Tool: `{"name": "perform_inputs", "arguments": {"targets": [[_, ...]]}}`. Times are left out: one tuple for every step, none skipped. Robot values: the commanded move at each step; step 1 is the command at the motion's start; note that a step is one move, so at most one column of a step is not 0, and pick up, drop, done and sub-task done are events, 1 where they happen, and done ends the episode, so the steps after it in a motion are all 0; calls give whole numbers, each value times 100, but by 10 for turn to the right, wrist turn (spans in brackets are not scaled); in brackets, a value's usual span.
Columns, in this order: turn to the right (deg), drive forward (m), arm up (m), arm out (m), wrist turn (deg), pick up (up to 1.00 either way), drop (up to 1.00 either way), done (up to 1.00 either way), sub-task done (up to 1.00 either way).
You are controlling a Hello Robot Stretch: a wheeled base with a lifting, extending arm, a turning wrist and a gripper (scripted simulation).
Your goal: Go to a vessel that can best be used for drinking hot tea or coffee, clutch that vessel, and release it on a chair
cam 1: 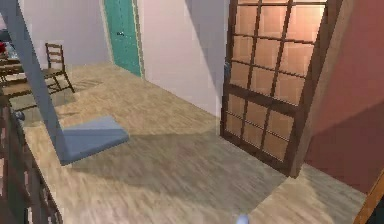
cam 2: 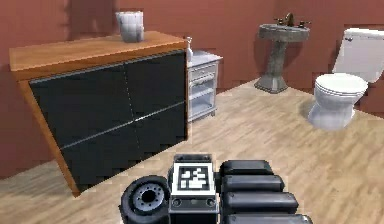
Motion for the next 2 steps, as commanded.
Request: {"name": "perform_inputs", "arguments": {"targets": [[240, 0, 0, 0, 0, 0, 0, 0, 0], [0, 55, 0, 0, 0, 0, 0, 0, 0]]}}
